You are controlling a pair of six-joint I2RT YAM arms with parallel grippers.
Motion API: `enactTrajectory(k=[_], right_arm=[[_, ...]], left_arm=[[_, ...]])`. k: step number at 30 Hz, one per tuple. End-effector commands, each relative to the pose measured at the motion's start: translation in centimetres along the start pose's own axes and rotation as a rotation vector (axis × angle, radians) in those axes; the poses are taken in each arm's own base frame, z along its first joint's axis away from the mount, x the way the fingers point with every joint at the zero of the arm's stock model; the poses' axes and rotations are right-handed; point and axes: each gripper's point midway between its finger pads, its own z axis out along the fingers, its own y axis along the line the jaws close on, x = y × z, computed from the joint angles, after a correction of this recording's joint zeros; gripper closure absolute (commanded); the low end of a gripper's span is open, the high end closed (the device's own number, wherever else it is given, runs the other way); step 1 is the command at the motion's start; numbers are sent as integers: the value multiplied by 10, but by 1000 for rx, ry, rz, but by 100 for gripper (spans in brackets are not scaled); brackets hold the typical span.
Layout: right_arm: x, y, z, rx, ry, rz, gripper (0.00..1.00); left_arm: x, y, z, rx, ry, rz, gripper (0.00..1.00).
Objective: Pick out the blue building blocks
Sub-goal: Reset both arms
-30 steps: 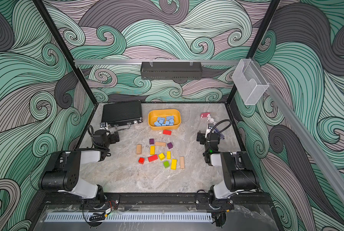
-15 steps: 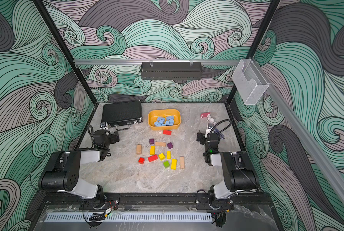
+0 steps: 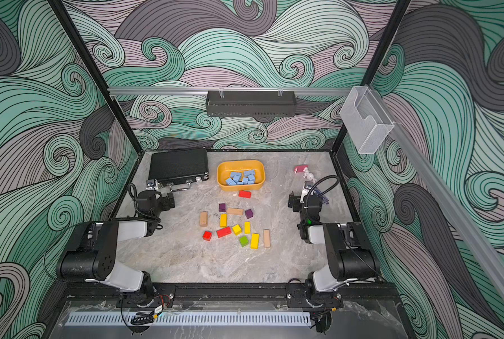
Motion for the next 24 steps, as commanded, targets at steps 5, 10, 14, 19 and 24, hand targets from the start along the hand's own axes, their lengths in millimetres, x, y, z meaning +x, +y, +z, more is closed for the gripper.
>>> enactTrajectory(k=[5, 10, 14, 19, 24], right_arm=[[-6, -1, 2, 1, -20, -3, 0], [-7, -1, 2, 1, -23, -2, 0], [-6, -1, 2, 0, -17, -3, 0], [-6, -1, 2, -1, -17, -3, 0], [-6, 0, 2, -2, -15, -2, 1]], left_arm=[[-8, -1, 3, 7, -27, -9, 1], [-7, -1, 2, 6, -27, -9, 1], [-7, -1, 2, 6, -28, -10, 1], [-8, 0, 2, 6, -29, -10, 1], [-8, 0, 2, 6, -30, -10, 1]])
